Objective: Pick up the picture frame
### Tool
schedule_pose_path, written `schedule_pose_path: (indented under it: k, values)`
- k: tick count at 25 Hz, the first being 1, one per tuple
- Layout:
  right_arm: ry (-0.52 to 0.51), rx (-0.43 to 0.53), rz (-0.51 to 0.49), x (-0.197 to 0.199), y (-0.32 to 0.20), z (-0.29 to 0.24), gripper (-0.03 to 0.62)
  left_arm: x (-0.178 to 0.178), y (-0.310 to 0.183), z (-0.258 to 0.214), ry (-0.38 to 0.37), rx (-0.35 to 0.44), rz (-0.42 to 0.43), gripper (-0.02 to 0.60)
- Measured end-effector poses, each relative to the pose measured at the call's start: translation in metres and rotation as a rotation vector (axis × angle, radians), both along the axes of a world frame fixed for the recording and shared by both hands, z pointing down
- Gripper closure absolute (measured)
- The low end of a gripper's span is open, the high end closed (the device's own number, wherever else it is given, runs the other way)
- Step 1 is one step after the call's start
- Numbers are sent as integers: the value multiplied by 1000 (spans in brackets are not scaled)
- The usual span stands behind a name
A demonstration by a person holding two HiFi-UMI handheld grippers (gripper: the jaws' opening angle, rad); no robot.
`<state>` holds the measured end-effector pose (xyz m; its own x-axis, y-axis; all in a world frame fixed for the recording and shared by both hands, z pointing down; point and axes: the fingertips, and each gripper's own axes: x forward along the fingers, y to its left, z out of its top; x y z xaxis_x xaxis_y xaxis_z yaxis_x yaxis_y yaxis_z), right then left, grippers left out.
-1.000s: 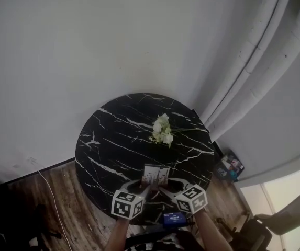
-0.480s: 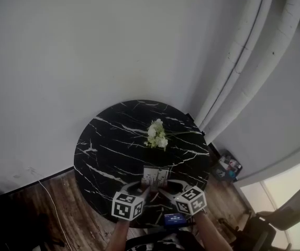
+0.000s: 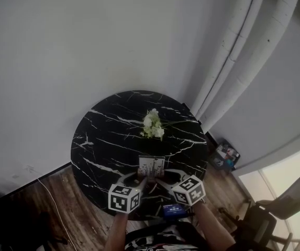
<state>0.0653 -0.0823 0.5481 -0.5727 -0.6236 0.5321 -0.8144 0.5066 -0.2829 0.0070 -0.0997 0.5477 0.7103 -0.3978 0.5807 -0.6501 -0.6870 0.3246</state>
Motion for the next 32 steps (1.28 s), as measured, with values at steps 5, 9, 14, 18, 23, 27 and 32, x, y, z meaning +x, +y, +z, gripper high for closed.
schedule_pose_path:
  k: [5, 9, 14, 18, 23, 27, 32]
  values:
    - [7, 1, 2, -3, 0, -1, 428, -3, 0, 0, 3, -4, -6, 422]
    - [14, 4, 3, -6, -1, -2, 428, -6, -1, -1, 5, -7, -9, 422]
    - [25, 0, 4, -8, 0, -1, 428, -8, 0, 0, 2, -12, -6, 422]
    - [24, -3, 4, -8, -1, 2, 428, -7, -1, 2, 5, -12, -4, 422]
    - [23, -6, 4, -9, -2, 2, 428, -9, -2, 3, 8, -19, -5, 422]
    - [24, -10, 1, -9, -2, 3, 428, -9, -2, 4, 7, -23, -3, 422]
    - [30, -15, -7, -13, -1, 4, 428, -12, -1, 5, 6, -28, -5, 422]
